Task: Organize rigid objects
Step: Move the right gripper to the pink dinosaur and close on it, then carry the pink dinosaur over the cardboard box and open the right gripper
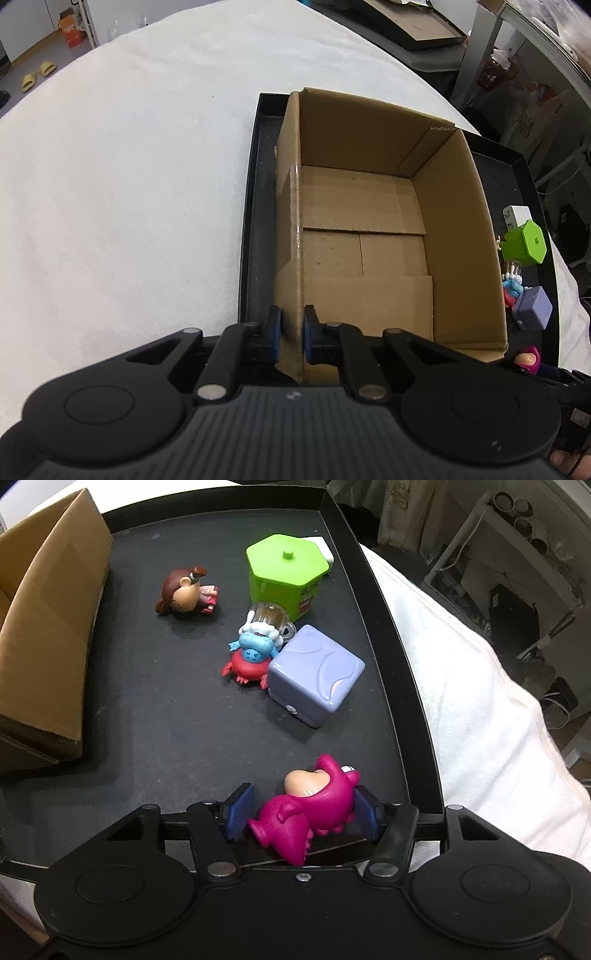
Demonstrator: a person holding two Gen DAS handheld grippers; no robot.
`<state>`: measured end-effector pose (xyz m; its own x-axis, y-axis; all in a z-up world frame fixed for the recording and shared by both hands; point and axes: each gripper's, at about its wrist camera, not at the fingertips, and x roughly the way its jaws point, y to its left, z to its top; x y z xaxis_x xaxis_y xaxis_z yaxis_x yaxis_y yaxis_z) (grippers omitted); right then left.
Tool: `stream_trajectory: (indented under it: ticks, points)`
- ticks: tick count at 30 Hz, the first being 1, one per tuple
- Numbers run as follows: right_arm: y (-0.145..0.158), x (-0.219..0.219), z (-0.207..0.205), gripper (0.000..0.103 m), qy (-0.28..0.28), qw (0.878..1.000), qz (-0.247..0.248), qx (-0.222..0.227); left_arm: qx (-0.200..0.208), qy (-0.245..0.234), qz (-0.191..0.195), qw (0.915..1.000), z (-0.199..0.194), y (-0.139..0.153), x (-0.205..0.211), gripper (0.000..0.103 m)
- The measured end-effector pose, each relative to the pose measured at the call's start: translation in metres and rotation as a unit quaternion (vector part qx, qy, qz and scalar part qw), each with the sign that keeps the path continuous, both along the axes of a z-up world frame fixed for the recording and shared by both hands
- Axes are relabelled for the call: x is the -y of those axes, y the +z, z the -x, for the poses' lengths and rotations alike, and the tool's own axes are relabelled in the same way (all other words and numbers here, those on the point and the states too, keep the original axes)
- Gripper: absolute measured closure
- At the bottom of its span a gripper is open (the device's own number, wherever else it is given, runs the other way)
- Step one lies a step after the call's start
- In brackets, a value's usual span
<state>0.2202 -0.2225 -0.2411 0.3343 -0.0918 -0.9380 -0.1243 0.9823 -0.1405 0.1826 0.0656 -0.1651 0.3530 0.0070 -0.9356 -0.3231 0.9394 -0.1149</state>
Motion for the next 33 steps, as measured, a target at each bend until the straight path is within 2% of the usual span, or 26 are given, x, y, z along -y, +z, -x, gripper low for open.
stream_trajectory:
  ticks: [11,24,33]
  points:
    - [0.019,-0.01,0.013,0.048,0.028,0.998,-0.017,0.046,-0.004,0.004,0.006,1.0,0.002,0.003,-0.003,0.092]
    - [0.069,-0.029,0.01,0.048,0.055,0.992,-0.013,0.11,-0.004,0.003,0.014,0.9999,0.001,0.001,-0.005,0.092]
    - [0.101,-0.063,0.018,0.048,0.084,0.986,-0.018,0.14,0.0,-0.003,0.021,0.9998,0.006,-0.001,-0.01,0.092]
